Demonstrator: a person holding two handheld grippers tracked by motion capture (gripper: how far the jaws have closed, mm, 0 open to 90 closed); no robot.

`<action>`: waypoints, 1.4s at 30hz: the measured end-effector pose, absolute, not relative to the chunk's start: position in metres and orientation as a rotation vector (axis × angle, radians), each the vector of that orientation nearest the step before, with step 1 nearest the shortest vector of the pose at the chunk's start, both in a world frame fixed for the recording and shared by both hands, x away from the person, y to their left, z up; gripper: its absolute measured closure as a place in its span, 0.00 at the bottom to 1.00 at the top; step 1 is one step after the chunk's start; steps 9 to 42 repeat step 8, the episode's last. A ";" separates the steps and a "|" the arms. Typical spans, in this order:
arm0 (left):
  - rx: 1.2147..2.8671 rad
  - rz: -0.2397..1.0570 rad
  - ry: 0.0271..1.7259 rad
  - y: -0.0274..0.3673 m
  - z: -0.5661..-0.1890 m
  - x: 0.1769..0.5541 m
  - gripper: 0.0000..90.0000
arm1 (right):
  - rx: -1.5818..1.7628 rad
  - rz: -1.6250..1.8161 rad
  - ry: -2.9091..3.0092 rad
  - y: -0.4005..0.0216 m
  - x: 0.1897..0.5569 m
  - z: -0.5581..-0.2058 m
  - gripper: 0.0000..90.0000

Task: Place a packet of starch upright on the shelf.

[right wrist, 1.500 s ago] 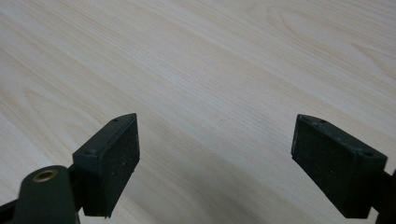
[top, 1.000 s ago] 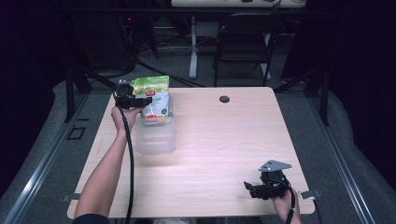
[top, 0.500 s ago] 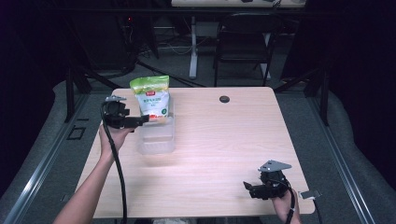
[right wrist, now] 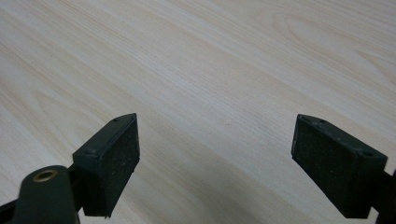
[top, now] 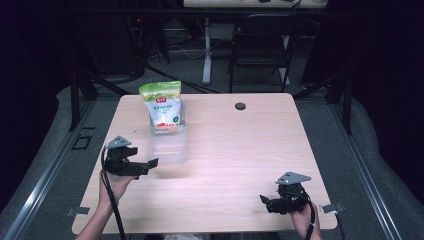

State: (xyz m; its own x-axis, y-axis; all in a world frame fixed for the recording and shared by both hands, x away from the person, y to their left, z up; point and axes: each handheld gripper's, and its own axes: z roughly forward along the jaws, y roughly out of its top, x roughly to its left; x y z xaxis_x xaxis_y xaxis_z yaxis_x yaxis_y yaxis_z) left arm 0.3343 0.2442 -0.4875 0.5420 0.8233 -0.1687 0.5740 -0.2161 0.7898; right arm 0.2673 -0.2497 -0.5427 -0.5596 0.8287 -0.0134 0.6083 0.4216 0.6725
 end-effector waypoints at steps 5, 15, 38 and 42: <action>1.900 0.366 1.150 0.249 -0.507 0.324 0.03 | 1.226 0.908 2.329 -0.249 0.265 -0.541 0.16; 1.927 0.369 1.170 0.249 -0.510 0.327 0.00 | 1.225 0.904 2.333 -0.249 0.265 -0.541 0.16; 1.927 0.369 1.170 0.249 -0.510 0.327 0.00 | 1.225 0.904 2.333 -0.249 0.265 -0.541 0.16; 1.927 0.369 1.170 0.249 -0.510 0.327 0.00 | 1.225 0.904 2.333 -0.249 0.265 -0.541 0.16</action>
